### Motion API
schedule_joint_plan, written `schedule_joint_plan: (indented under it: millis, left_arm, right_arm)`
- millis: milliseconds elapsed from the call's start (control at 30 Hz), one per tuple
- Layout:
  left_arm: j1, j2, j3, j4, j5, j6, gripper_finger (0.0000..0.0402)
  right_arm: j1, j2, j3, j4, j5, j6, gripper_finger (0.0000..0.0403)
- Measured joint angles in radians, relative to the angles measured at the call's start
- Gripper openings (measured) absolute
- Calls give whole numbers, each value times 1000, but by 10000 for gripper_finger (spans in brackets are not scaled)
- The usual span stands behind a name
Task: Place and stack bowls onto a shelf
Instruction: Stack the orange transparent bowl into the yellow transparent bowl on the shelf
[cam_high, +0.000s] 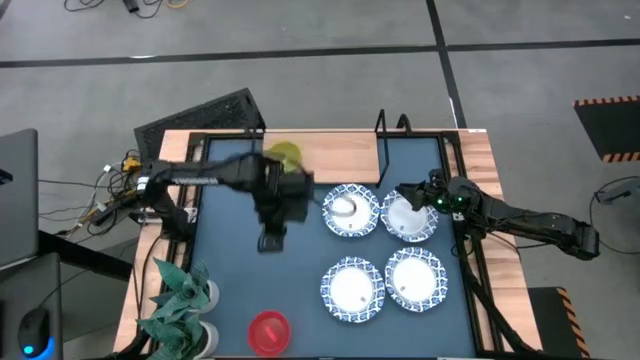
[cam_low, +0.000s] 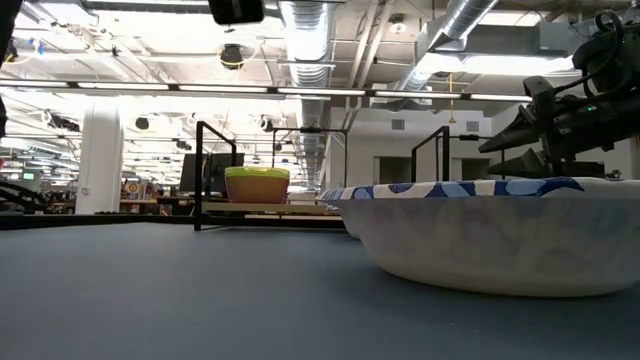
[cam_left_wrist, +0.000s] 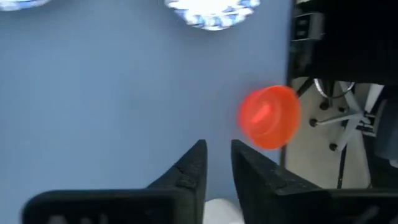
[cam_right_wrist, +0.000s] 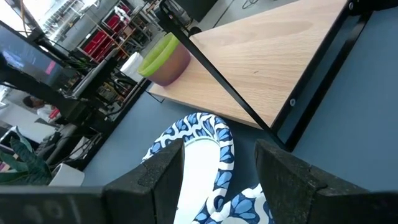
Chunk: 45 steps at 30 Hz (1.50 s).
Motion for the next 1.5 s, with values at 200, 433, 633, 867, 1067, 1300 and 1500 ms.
schedule_joint_plan:
  millis: [200,433,633,867,1067,1300,1500]
  left_arm:
    - [-209,0,0,112,-107,-193,133]
    - [-348,-2,-25,135,-290,-355,199]
    - [-437,-2,-162,252,-284,-387,205]
    - [-472,0,-336,425,-295,-447,206]
    - [-493,0,-476,577,-279,-505,206]
    - [-503,1,-583,685,-283,-558,206]
    - [-504,4,-631,758,-280,-578,206]
  right_arm:
    - [0,0,0,0,0,-22,220]
    - [0,0,0,0,-1,-23,220]
    - [0,0,0,0,-3,-23,220]
    - [0,0,0,0,-5,-23,220]
    - [0,0,0,0,-10,-23,220]
    - [0,0,0,0,-10,-23,220]
    - [0,0,0,0,-11,-23,220]
